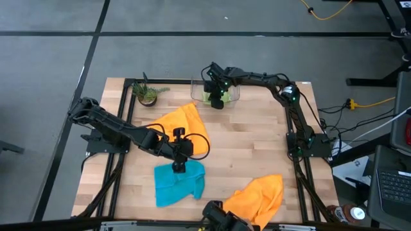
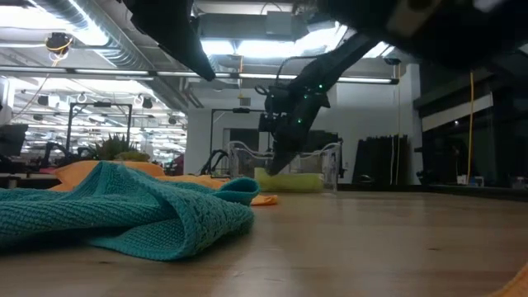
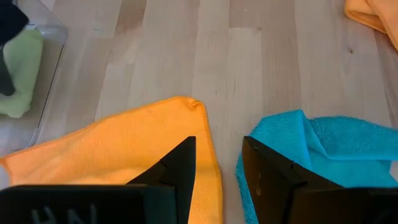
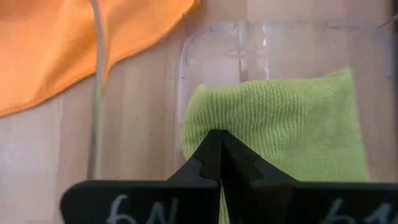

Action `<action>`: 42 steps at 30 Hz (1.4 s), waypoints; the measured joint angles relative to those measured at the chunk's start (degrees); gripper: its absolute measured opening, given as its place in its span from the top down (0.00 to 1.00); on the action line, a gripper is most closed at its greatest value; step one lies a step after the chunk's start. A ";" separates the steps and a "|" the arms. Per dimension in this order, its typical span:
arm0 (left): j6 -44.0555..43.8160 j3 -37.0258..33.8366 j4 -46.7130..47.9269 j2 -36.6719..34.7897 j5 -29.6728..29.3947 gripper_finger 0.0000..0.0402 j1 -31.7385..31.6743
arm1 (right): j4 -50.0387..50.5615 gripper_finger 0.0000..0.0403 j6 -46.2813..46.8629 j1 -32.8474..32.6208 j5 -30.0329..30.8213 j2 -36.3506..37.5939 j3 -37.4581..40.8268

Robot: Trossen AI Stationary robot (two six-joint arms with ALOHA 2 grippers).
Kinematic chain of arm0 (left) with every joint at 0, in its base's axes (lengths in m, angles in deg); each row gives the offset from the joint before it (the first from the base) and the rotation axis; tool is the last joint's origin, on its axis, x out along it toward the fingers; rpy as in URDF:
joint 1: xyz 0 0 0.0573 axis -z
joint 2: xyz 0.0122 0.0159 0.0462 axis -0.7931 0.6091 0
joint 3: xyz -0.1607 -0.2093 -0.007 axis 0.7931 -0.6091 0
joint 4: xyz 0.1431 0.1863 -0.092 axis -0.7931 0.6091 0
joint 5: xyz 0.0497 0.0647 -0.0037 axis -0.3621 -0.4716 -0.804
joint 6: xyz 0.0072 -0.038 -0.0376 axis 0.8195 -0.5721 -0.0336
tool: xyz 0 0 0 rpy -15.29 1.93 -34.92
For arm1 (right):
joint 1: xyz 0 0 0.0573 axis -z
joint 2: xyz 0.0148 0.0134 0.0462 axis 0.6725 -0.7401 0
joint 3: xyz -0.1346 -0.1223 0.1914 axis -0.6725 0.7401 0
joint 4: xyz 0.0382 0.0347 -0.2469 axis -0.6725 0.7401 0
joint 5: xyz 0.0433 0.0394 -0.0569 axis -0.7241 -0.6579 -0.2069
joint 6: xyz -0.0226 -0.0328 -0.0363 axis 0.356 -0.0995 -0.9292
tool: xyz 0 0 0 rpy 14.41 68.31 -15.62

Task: Fold microfiber towels
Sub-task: Put the green microfiber cloth into the transparent bin

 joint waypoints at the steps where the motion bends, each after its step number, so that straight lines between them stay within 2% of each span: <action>1: 0.00 0.00 0.00 0.00 0.02 0.69 0.00 | -0.87 0.99 0.01 0.00 0.00 0.00 0.57; 11: -0.04 0.00 0.00 0.00 0.04 0.69 0.00 | -1.78 0.99 0.43 0.02 0.07 0.00 1.89; 16: -0.22 0.00 0.02 0.00 0.07 0.69 0.00 | 3.10 0.99 1.90 0.11 0.44 0.53 -4.72; 22: -0.31 0.02 0.31 0.00 0.09 0.69 0.13 | 12.52 0.99 2.75 0.21 5.43 0.59 -11.82; 28: -0.31 0.04 0.28 0.00 0.11 0.69 0.13 | 14.86 0.99 5.71 1.09 6.62 0.13 -7.64; 34: -0.28 0.04 0.28 0.00 0.12 0.69 0.13 | 8.23 0.99 6.12 1.14 6.94 -0.59 -1.24; 38: -0.15 0.04 0.26 0.00 0.11 0.69 0.13 | 9.38 0.99 6.12 1.11 7.71 -0.59 -2.60; 42: -0.15 0.04 0.26 0.00 0.12 0.69 0.13 | 14.58 0.99 6.19 1.14 7.76 0.21 -7.14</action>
